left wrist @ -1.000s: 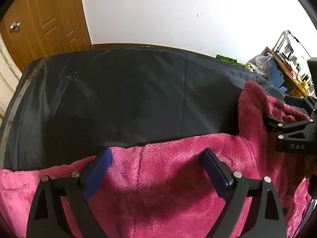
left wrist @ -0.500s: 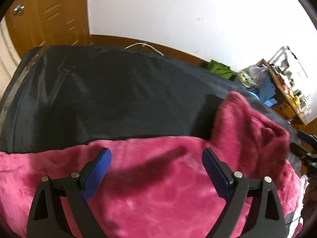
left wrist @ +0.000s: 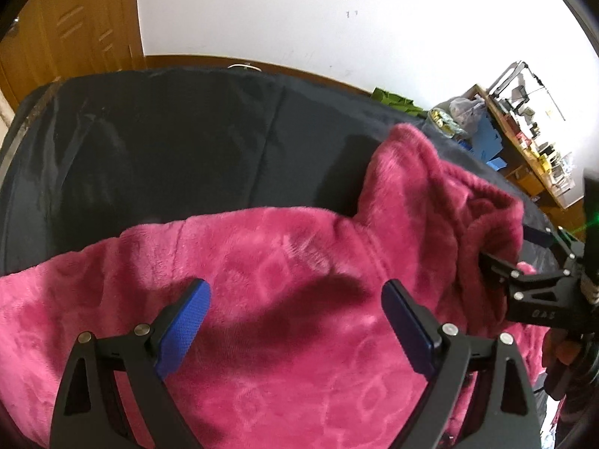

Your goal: Fold clothes

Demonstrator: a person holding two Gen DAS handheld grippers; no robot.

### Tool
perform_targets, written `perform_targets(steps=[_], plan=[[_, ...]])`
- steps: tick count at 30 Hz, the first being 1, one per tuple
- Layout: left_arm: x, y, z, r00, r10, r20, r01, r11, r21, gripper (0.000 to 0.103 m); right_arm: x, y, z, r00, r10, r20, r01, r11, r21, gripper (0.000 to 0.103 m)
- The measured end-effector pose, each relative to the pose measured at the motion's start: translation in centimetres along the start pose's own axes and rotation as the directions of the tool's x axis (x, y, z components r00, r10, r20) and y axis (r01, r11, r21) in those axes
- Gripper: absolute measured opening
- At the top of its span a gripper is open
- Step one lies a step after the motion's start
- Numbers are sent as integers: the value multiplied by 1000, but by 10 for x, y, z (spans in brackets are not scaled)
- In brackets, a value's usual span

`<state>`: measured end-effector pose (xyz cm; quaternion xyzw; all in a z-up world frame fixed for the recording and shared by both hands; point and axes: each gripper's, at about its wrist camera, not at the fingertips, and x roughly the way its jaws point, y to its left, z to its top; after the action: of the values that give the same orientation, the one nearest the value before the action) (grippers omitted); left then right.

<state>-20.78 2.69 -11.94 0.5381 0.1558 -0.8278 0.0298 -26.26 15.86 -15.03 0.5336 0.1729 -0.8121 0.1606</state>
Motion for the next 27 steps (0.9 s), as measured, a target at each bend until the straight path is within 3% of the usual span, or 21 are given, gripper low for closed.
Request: perform_targets(steps=[5, 8, 11, 15, 20, 24, 27], plan=[[6, 6, -1, 1000, 13, -7, -13, 1000, -2, 95, 8, 39, 2, 989, 147, 29, -146, 988, -48, 103], [10, 4, -1, 999, 31, -8, -31, 999, 19, 95, 15, 63, -3, 997, 59, 44, -51, 986, -162, 103], [11, 1, -2, 999, 41, -8, -41, 999, 29, 95, 13, 51, -2, 994, 101, 51, -94, 989, -116, 103], [5, 3, -2, 1000, 27, -8, -27, 1000, 15, 95, -27, 21, -11, 974, 155, 168, -149, 988, -45, 103], [-16, -6, 4, 999, -28, 33, 29, 1000, -12, 95, -75, -64, -54, 966, 31, 256, -89, 972, 219, 103], [-28, -44, 10, 991, -121, 51, 118, 992, 50, 95, -82, -123, -101, 979, -109, 175, 32, 919, 392, 103], [-28, -80, 8, 979, -201, 17, 197, 974, 115, 95, -81, -160, -140, 983, -150, 108, 82, 878, 471, 103]])
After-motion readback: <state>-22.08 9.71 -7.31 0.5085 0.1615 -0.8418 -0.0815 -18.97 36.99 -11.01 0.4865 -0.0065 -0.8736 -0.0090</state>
